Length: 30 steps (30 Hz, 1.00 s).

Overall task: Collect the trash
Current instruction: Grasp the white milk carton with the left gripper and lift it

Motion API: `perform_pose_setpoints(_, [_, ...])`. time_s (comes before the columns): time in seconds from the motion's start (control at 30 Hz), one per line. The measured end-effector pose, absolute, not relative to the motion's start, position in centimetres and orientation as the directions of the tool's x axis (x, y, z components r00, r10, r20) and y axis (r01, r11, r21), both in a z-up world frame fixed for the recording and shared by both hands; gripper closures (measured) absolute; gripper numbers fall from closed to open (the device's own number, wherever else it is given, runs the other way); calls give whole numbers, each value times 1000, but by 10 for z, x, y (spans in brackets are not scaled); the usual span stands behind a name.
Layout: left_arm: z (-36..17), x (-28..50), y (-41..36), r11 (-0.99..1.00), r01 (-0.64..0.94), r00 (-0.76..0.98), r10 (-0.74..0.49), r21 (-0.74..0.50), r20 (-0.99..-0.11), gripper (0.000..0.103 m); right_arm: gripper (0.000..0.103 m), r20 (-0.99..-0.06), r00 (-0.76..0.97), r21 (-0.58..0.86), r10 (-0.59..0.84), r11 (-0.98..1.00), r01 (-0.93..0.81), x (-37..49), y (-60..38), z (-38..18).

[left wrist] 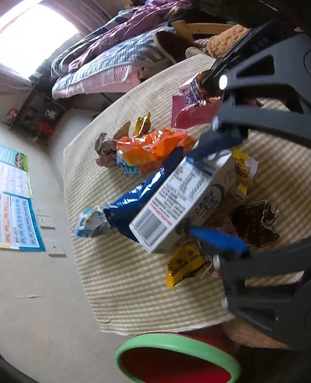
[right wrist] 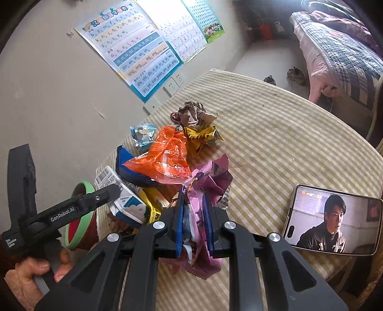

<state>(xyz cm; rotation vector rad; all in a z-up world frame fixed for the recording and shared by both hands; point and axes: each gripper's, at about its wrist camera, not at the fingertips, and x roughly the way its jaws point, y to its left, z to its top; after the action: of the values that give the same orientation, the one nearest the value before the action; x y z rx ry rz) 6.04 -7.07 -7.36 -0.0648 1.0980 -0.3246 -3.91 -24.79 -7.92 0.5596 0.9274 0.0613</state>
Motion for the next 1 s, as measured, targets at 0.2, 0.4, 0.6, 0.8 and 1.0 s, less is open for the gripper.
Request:
perform_pose_setpoints(0.2, [-69,66,-70,952,189,395,-298,-241,-869,47,87,-740,607,480,288,859,178,-39,-246,-80])
perform_pose_setpoints(0.4, [-68,69,-59,948,120,399,-319,-296,-860,21,87,-739,608,485,291,856,181,-39,-246,-80])
perform_pose_setpoints(0.6, [-95,74,-61,924,55,302,-377,-379,-876,20,87,-738,606,488,295,854,179,-40,-245,-82])
perform_pose_setpoints(0.8, [-107,87,-68,917,48,293,-391,-395,-872,23,87,-732,613,496,299,850,177,-41,-247,-80])
perform_pose_setpoints(1.0, [-91,78,-65,912,112,341,-408,-395,-847,40,87,-731,613,499,301,848,179,-41,-247,-80])
